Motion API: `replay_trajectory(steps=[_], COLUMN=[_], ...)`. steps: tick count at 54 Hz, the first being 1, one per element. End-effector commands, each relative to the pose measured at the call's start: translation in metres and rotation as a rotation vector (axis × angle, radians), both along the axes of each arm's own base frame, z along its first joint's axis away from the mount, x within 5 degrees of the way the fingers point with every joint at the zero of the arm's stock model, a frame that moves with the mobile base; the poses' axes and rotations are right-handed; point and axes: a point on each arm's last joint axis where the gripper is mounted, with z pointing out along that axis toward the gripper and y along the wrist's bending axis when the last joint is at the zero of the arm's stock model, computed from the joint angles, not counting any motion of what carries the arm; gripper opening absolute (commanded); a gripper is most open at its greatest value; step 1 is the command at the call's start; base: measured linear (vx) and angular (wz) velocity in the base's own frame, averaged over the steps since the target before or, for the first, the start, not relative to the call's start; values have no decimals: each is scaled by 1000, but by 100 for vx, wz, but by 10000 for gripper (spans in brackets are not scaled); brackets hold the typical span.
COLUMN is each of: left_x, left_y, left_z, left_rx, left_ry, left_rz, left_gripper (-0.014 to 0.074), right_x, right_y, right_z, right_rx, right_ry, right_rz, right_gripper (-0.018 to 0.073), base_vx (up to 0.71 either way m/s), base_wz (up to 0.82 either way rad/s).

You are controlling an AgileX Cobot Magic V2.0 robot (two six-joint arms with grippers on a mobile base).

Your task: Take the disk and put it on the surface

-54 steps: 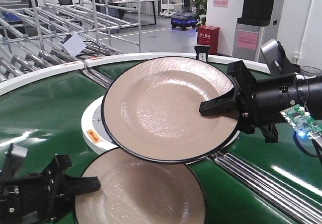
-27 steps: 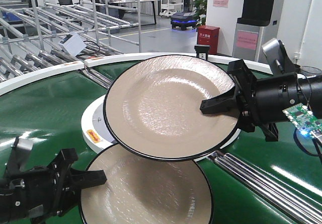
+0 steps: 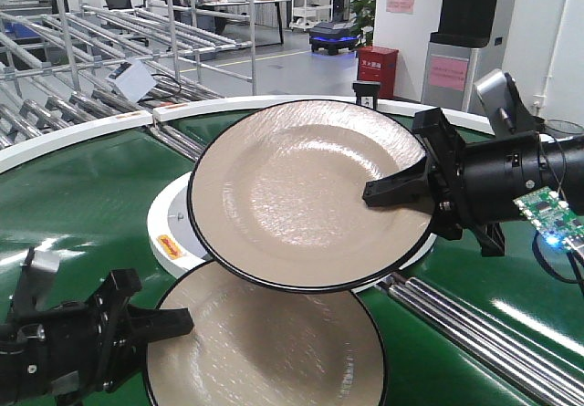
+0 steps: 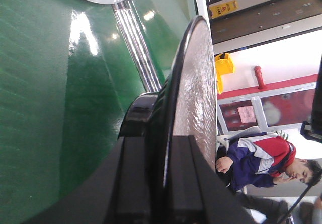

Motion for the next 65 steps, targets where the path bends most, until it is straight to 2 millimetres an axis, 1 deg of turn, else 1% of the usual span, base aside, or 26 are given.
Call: replay_trajectory(steps=[1,34,65], left_x=[-2,-2,-2], left_y=[-3,-3,-3], left_z=[31,31,31], left_rx=[-171,-171,-171], left_ry=[-46,-46,-46], left_rz=[8,8,8], left_gripper=[1,1,1], right_x=[-9,-9,-9], right_y=[0,0,0], right_z=[34,34,34], right_rx=[127,127,127], right_ry=[-90,-90,-90], right_rz=[-39,-39,-39], right_gripper=[0,0,0], base_vx=[0,-2,-17], base_wz=[0,1,2])
